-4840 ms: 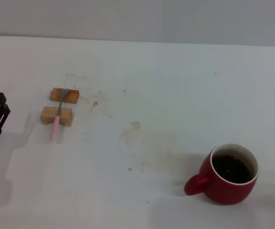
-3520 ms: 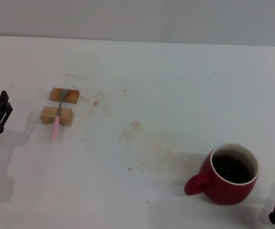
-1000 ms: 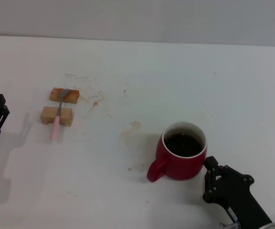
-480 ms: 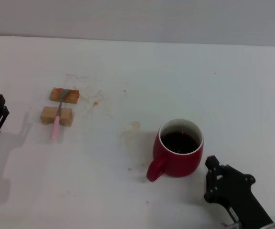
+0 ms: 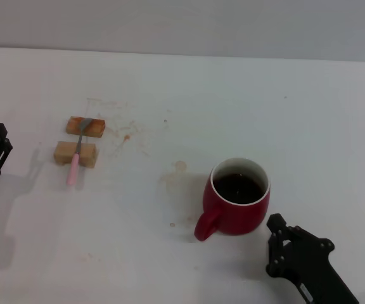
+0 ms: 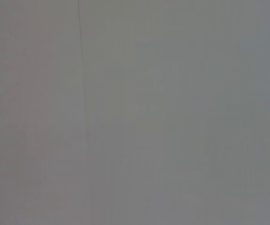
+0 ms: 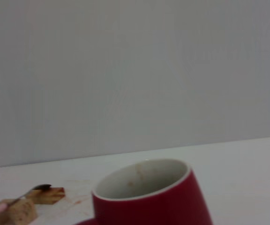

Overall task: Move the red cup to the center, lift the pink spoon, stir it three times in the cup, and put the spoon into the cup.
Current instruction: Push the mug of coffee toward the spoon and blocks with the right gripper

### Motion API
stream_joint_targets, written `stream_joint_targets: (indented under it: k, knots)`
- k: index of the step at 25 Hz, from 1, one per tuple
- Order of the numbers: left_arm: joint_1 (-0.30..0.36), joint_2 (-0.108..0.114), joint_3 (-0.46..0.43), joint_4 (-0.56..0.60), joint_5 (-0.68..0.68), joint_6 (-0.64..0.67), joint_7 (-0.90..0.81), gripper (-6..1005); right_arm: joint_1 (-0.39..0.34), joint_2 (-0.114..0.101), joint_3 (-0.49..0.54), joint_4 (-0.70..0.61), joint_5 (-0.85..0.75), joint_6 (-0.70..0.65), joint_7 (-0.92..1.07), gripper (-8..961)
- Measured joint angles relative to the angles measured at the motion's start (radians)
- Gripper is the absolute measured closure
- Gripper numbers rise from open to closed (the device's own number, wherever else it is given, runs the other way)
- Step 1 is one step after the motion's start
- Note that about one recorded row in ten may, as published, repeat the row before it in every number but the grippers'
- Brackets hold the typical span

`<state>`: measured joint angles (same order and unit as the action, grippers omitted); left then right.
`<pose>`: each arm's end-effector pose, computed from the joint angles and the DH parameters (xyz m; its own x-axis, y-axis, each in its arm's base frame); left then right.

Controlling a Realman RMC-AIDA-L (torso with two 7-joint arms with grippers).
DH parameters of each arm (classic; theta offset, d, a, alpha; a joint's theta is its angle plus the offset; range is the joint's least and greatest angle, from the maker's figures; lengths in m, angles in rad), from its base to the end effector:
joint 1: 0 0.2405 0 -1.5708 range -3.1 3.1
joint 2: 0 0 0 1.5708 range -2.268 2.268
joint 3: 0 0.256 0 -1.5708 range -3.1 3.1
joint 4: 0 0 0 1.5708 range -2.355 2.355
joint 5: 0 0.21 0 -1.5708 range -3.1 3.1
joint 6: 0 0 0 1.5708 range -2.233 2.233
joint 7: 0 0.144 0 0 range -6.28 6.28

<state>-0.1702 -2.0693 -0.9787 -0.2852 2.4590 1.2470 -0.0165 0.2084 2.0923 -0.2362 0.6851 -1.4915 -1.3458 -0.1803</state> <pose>-0.3638 0.2575 -0.0074 0.7656 -0.0442 0.6418 0.6406 -0.0384 -0.7669 0.2766 0.1629 -0.1342 0.5850 -0.2231 -0.7797 -0.7965 -0.3393 -0.5005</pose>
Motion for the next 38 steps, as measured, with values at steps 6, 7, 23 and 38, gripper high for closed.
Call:
stream_joint_targets:
  k: [6, 7, 23, 38]
  knots:
    - [0.006, 0.0, 0.001, -0.001, 0.0, 0.006, -0.004, 150, 0.03, 0.0, 0.0, 0.002, -0.01, 0.005, -0.002, 953]
    - [0.006, 0.0, 0.001, -0.001, 0.0, 0.006, -0.004, 150, 0.035, 0.0, 0.0, 0.001, -0.01, 0.008, -0.002, 953]
    - [0.006, -0.002, 0.008, -0.003, 0.001, 0.007, -0.005, 151, 0.093, 0.0, 0.031, -0.027, -0.012, 0.064, 0.005, 953]
    - [0.01, -0.002, 0.009, 0.0, 0.006, 0.005, -0.005, 151, 0.187, 0.0, 0.106, -0.074, -0.019, 0.136, 0.007, 953]
